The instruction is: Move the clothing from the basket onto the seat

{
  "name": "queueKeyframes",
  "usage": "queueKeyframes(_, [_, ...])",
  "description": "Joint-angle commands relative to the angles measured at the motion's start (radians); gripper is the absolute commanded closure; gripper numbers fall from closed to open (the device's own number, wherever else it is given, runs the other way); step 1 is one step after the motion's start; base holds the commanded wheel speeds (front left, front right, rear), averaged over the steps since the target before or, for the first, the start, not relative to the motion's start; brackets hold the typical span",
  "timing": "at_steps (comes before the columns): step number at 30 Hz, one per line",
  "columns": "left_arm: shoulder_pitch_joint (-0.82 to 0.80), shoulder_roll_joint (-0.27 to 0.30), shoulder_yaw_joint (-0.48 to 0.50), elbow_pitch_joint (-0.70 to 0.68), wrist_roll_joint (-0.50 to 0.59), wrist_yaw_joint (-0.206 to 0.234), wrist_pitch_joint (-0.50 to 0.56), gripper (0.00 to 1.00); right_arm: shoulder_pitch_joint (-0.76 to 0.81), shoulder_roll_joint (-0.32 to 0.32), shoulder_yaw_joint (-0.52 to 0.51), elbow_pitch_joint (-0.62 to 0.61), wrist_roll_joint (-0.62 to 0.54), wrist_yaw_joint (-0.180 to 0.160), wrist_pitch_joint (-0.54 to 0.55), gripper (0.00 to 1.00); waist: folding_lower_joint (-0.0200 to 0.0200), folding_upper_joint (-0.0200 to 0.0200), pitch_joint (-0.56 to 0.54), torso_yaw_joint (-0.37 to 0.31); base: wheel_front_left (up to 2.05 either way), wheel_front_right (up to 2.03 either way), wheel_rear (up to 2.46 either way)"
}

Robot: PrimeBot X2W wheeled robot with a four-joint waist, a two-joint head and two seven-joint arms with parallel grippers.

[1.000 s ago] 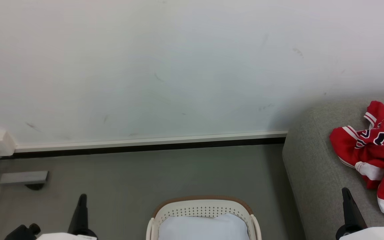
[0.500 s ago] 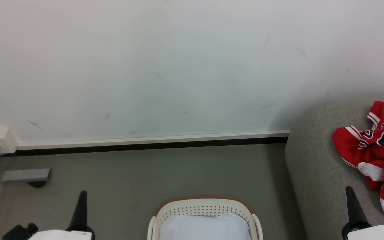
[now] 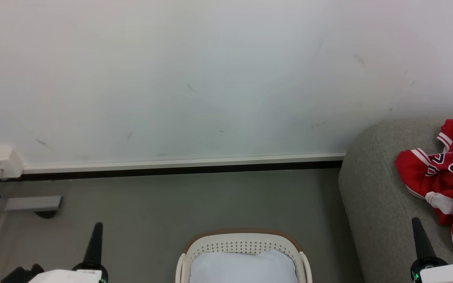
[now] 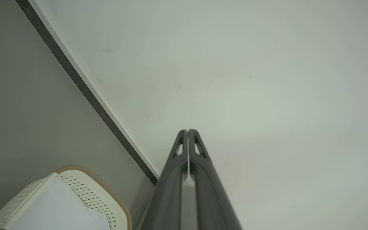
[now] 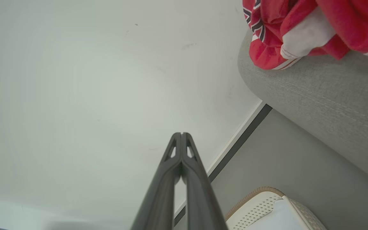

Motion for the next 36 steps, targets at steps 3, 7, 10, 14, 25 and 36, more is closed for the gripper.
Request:
queueKeyframes(3, [-0.021,0.007,0.007,-0.014,-0.046,-0.002,0.014,1.00,-0.024,-0.002,-0.011,-0.015,0.041,-0.001,0.014,1.00,0.0000,-0.0001,0.001,0.002,0.00,0.00,0.00])
queueKeyframes(7, [-0.023,0.007,0.008,-0.015,-0.079,-0.003,0.023,1.00,-0.024,0.000,-0.019,-0.018,0.071,-0.001,0.023,1.00,0.0000,-0.0001,0.003,0.005,0.00,0.00,0.00])
queueKeyframes(10, [-0.024,0.007,0.008,-0.016,-0.109,-0.003,0.030,1.00,-0.024,0.002,-0.024,-0.020,0.095,-0.001,0.030,1.00,0.0000,-0.0001,0.004,0.007,0.00,0.00,0.00])
queueKeyframes(14, [-0.026,0.007,0.009,-0.018,-0.140,-0.003,0.041,1.00,-0.024,0.004,-0.030,-0.022,0.125,-0.001,0.039,1.00,0.0000,-0.0001,0.005,0.009,0.00,0.00,0.00])
queueKeyframes(25, [-0.028,0.007,0.011,-0.022,-0.232,-0.003,0.065,1.00,-0.024,0.008,-0.047,-0.028,0.202,-0.002,0.064,1.00,0.0000,-0.0001,0.009,0.016,0.00,0.00,0.00])
queueKeyframes(36, [-0.031,0.007,0.014,-0.026,-0.314,-0.003,0.084,1.00,-0.026,0.013,-0.062,-0.035,0.275,-0.002,0.085,1.00,0.0000,-0.0001,0.013,0.023,0.00,0.00,0.00])
